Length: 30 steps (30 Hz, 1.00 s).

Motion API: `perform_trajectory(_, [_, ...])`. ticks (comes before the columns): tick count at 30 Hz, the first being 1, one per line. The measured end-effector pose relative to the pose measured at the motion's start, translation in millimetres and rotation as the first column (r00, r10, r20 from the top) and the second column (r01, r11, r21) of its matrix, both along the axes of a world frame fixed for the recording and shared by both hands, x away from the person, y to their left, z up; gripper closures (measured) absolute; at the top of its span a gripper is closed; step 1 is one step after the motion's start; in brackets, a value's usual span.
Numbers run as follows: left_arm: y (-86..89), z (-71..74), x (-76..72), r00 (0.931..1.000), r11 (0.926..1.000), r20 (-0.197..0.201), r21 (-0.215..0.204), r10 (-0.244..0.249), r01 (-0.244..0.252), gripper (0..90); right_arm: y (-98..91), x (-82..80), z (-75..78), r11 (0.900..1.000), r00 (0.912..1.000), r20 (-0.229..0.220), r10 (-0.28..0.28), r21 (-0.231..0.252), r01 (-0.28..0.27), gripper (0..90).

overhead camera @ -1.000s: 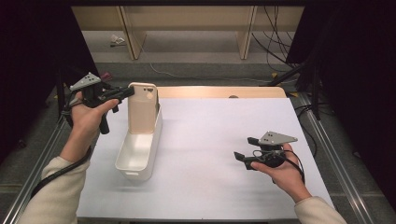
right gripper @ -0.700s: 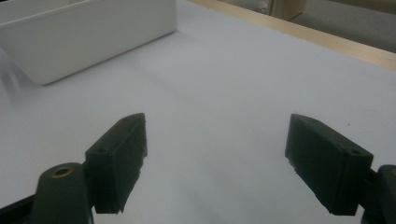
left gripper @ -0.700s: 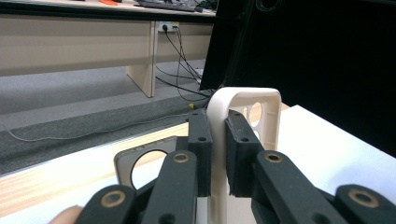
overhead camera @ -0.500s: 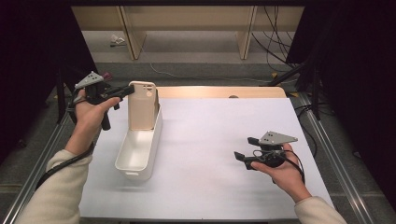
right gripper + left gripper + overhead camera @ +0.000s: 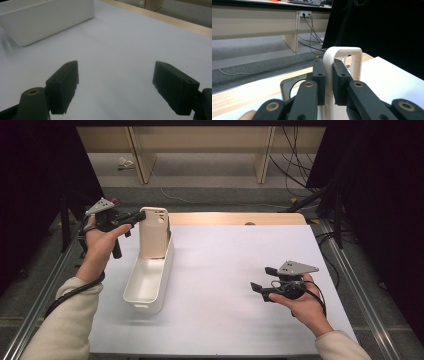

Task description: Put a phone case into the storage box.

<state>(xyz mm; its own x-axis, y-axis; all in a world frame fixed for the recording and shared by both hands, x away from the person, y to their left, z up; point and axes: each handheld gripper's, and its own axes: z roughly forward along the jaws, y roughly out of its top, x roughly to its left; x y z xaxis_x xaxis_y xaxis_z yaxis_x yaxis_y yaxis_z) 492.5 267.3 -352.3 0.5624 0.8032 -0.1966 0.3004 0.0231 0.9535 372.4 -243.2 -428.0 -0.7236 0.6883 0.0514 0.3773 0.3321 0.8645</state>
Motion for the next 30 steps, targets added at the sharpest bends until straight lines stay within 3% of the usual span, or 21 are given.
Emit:
perform_trajectory(8, [-0.7,-7.8,6.1,0.9999,0.9998,-0.012,0.018,0.012,-0.012,82.0,0.0,0.3,-0.4,1.0,1.0,-0.002,-0.002,0.005,0.002,21.8])
perform_trajectory(30, [0.5,-31.7,15.6,0.9991,0.9994,-0.025,0.007,0.034,-0.033,81.9,-0.1,0.2,-0.7,1.0,1.0,-0.006,0.0,0.008,0.0,22.0])
